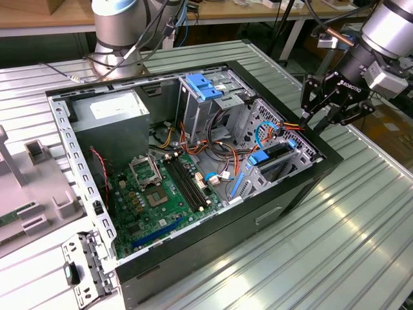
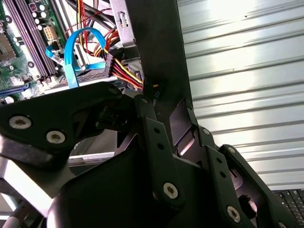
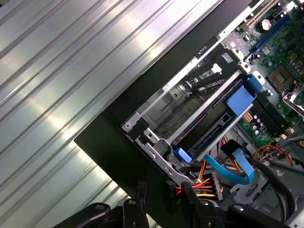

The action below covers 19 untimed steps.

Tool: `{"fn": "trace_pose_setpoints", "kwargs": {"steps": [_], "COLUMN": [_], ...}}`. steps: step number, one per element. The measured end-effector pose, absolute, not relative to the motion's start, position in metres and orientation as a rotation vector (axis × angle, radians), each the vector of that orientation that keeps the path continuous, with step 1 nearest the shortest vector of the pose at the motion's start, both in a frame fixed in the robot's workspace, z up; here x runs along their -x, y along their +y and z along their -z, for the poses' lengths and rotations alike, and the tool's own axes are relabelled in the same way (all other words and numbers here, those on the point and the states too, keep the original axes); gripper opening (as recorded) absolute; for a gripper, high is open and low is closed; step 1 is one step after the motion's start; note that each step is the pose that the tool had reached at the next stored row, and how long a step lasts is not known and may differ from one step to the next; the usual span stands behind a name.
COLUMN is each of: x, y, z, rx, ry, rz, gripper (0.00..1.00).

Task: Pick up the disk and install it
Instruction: 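Insert the first disk wire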

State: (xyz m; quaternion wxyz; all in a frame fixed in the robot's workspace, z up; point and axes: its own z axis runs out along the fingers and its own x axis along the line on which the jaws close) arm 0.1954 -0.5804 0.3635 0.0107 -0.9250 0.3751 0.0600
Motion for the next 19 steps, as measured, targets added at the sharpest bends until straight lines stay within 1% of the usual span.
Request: {"fn": "trace_pose_setpoints", "kwargs": {"steps": [7,9,10,19], "x": [-0.1954,-0.1954,-0.1954,-0.1954], "y": [-0.5794,-0.5791,-0.5788,-0.5756], "z": [-0.363,-0.363,-0.3629,-0.3627], "rx": [2.887,2.887,2.887,2.887], "ry": [1.17,1.17,1.17,1.169], "rz": [-0.187,-0.187,-0.187,-0.187], "gripper": [0.41,0.27,0.18,0.18]}}
